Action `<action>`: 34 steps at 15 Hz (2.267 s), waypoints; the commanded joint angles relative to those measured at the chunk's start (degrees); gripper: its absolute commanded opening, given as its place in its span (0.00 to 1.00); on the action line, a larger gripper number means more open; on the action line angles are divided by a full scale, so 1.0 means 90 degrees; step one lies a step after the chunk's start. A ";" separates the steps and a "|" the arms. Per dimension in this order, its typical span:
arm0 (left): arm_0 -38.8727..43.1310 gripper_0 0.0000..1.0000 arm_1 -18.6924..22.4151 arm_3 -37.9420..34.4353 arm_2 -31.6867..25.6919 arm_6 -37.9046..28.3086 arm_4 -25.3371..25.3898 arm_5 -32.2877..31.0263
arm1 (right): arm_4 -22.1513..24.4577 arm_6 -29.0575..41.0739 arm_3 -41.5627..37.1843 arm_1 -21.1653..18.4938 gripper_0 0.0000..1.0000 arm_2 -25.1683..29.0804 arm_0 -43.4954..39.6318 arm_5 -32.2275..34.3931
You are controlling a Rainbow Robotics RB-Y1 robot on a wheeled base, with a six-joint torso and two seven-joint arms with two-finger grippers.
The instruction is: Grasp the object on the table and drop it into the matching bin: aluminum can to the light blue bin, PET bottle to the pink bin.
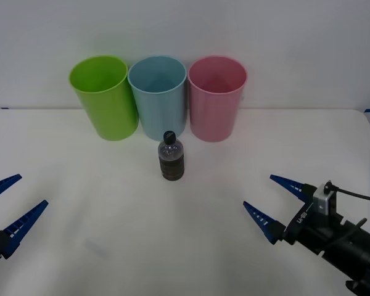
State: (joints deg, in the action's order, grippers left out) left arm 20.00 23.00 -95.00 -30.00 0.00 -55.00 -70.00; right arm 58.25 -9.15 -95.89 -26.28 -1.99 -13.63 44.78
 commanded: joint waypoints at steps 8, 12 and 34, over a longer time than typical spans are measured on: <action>0.0000 1.00 0.0000 0.0000 0.0000 0.0000 0.0000 0.0000 | 0.0158 -0.0322 0.0001 0.0176 1.00 -0.1517 0.0684 -0.1753; 0.0000 1.00 0.0000 0.0000 0.0000 0.0000 0.0000 0.0000 | 0.0442 -0.0341 0.0001 0.0391 1.00 -0.2005 0.0928 -0.2515; 0.0000 1.00 0.0000 0.0000 0.0000 0.0000 0.0000 0.0000 | 0.1164 -0.0419 0.2129 0.1855 1.00 -0.2689 0.2881 -0.3599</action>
State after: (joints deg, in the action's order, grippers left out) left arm 20.00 23.00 -95.00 -30.00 0.00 -55.00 -70.00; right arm 68.65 -12.92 -77.44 -9.94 -26.19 11.77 12.68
